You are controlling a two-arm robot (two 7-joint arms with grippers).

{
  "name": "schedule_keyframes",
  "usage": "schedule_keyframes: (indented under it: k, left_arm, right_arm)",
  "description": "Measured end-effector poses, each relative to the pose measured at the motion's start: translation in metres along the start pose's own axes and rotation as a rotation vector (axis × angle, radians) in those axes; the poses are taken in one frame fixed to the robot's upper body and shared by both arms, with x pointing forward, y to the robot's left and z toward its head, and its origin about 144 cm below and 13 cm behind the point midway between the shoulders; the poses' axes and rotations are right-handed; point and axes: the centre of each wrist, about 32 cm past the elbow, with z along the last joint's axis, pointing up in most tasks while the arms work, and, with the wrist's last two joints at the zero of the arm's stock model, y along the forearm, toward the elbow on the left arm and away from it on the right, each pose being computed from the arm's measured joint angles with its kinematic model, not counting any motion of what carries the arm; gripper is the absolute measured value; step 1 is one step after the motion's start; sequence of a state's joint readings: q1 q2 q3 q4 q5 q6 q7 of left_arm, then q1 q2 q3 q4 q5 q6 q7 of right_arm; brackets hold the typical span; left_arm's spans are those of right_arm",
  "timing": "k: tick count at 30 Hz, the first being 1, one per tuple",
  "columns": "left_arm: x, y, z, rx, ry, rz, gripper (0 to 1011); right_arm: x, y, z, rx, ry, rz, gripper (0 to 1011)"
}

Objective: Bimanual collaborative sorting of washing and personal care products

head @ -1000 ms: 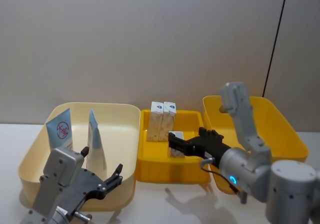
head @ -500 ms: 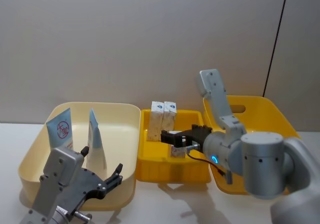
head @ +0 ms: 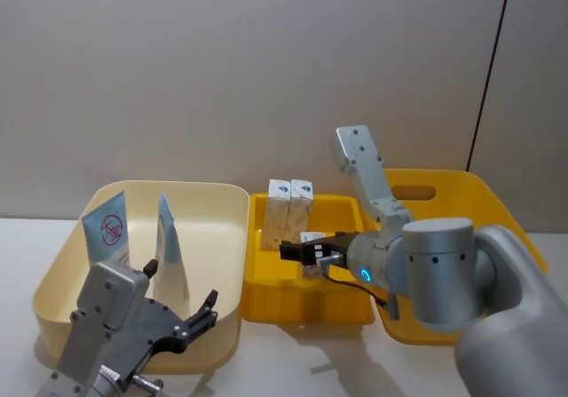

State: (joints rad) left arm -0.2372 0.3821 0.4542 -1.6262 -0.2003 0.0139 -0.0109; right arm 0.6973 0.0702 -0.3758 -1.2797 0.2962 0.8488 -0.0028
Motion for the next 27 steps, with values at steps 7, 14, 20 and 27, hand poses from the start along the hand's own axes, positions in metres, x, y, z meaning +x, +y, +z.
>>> schedule_keyframes:
  k: [7, 14, 20, 27]
  left_arm:
    - [0.0, 0.0, 0.0, 0.0, 0.0, 0.0, 1003]
    - [0.0, 0.0, 0.0, 0.0, 0.0, 0.0, 1003]
    - [0.0, 0.0, 0.0, 0.0, 0.0, 0.0, 1003]
    - [0.0, 0.0, 0.0, 0.0, 0.0, 0.0, 1003]
  right_arm:
    - [0.0, 0.006, 0.0, -0.032, 0.02, -0.006, 1001]
    - [-0.002, 0.013, -0.002, -0.053, 0.035, -0.014, 1001]
    - [-0.004, 0.017, -0.003, -0.054, 0.039, -0.019, 1001]
    - [-0.006, 0.022, -0.004, -0.047, 0.041, -0.023, 967]
